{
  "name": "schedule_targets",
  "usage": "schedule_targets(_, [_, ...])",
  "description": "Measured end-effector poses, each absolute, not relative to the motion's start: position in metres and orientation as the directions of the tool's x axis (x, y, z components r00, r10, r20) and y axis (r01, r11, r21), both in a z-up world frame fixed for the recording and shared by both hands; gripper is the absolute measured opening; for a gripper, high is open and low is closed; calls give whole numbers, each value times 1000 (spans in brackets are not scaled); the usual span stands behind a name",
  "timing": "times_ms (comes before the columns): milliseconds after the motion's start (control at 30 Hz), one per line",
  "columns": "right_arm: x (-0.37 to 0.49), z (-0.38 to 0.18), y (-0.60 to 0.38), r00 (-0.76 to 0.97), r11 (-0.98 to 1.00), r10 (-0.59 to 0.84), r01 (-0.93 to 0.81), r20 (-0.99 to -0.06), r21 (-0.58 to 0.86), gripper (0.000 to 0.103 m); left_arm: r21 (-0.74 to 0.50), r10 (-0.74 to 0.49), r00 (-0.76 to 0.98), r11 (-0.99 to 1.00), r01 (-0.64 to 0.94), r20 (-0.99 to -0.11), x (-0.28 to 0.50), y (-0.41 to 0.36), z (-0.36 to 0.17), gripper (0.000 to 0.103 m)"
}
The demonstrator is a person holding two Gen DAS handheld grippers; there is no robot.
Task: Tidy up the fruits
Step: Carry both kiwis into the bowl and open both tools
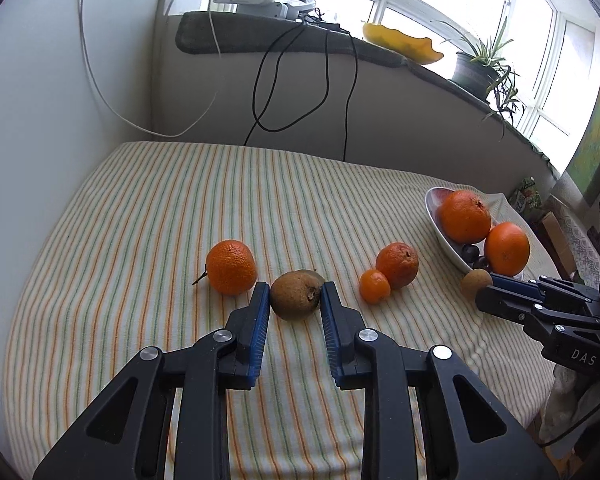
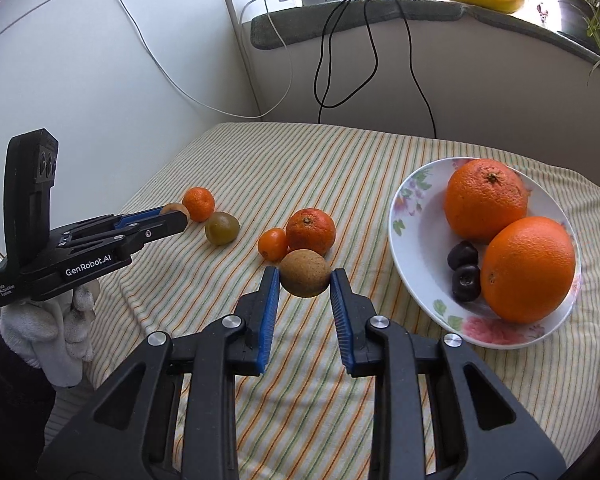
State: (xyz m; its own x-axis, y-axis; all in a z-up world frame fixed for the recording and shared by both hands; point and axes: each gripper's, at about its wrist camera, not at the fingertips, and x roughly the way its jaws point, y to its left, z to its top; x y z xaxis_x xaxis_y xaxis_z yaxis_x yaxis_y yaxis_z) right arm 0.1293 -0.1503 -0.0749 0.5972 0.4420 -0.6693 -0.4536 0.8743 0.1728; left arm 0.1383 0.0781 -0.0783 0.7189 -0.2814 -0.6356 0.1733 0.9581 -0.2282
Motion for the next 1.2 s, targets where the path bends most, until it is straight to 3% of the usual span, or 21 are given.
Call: schedule_targets(1200, [130,-52,-220,696,924,359,-360,-622,130,27,-255,-459,655,886,387,-601,201,-64,-49,24])
